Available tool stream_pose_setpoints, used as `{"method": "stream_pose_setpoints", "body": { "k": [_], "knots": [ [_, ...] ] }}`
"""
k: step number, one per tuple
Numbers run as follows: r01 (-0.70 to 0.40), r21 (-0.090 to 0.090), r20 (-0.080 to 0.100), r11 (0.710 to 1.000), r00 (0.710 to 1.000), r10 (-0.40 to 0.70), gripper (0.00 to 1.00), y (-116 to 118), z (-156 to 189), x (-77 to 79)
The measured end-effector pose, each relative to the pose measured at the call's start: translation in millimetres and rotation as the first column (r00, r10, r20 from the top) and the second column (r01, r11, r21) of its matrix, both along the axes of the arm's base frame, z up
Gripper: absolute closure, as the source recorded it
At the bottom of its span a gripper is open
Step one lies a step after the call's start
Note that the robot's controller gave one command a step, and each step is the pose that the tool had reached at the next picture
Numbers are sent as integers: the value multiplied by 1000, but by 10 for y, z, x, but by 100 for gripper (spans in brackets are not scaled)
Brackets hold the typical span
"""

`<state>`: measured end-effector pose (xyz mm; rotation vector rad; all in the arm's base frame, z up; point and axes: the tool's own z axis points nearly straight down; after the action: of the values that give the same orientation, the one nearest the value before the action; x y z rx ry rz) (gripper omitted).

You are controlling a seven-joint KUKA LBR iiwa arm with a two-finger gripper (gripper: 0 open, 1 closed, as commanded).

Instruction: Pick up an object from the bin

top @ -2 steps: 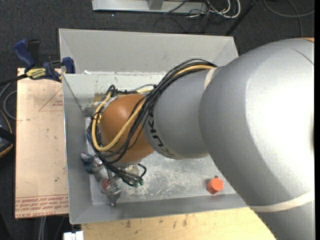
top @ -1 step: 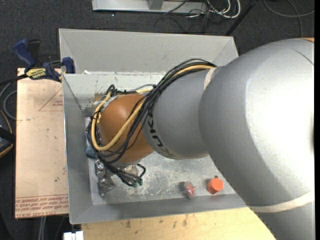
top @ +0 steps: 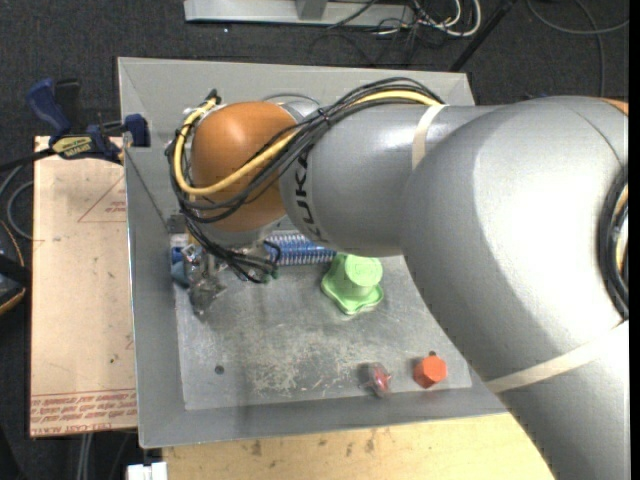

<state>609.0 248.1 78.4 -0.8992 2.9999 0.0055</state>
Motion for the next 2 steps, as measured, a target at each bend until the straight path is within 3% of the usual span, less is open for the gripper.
{"method": "stream_pose_setpoints", "body": {
  "k": [1,2],
  "knots": [
    [-64,-3,5,998,998,64,100,-525,1867,6],
    [-304,-5,-13,953,952,304,100,-514,604,-61]
  ]
}}
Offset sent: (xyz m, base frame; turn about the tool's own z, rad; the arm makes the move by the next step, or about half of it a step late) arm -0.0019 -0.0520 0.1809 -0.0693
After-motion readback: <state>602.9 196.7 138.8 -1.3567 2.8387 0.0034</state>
